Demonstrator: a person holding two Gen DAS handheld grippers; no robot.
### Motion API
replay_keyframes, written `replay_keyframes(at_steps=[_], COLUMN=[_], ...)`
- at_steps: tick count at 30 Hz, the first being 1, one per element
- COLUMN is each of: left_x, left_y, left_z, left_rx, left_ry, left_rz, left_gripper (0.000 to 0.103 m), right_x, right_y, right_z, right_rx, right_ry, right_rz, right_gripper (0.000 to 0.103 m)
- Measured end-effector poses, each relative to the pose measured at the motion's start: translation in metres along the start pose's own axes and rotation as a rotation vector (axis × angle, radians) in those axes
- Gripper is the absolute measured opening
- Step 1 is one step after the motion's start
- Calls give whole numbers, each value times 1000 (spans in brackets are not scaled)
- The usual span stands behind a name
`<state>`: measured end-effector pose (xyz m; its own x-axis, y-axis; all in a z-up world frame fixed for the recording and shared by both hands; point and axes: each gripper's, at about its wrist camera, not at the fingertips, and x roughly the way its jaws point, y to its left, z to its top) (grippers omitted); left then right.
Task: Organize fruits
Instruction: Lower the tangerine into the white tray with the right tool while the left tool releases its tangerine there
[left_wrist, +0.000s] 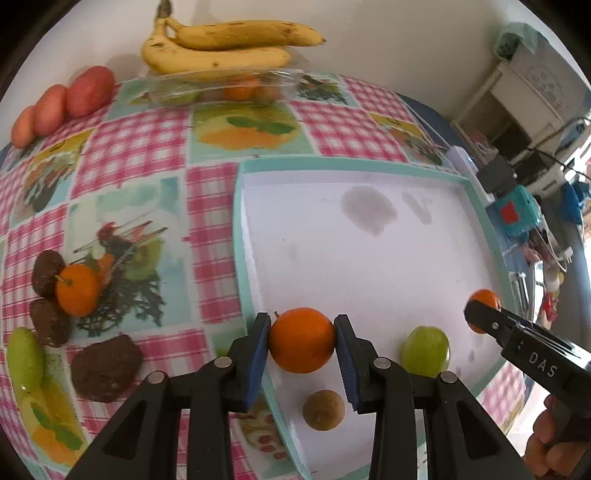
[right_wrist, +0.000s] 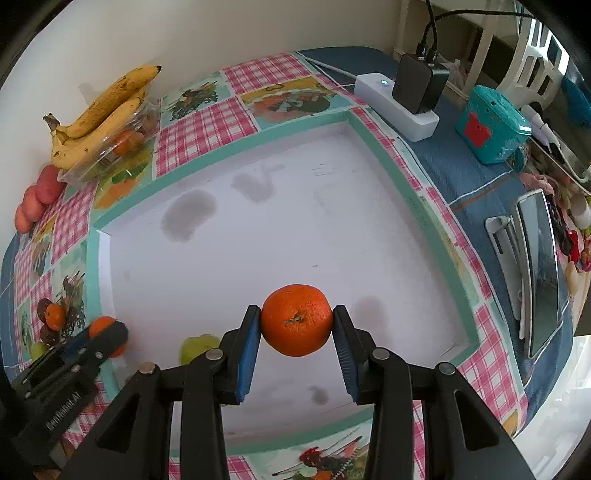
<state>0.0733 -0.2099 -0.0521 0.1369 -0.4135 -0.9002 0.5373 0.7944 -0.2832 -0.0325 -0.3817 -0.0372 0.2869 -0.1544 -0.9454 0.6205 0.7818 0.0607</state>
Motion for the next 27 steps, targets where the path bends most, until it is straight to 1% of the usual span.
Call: replay_keyframes(at_steps=[2,6,10,16,22,27], left_x=[-1,-3,-3,-1,2,2], left_y=[5,14,11,6,-2,-7], left_z=[1,1,0,1,2,2], left_rx=[-10,-37,-26,-8,33,49], left_ry=[-6,-7,-7,-8,-10,-5], left_rz=[12,5,20,48,92,106], left_gripper=[38,38,38,38,38,39], right_x=[0,3,8,21,21,22], right_y=[-2,-4,-9,-17,-16,-15], right_z=[-1,-1,-2,-5,-5,-4], right_rx=[5,14,27,46,40,40], right_ry=[0,3,11,40,37,34], right_rz=[0,-5,-28,-39,-47,-51], right_gripper=[41,41,41,41,41,41])
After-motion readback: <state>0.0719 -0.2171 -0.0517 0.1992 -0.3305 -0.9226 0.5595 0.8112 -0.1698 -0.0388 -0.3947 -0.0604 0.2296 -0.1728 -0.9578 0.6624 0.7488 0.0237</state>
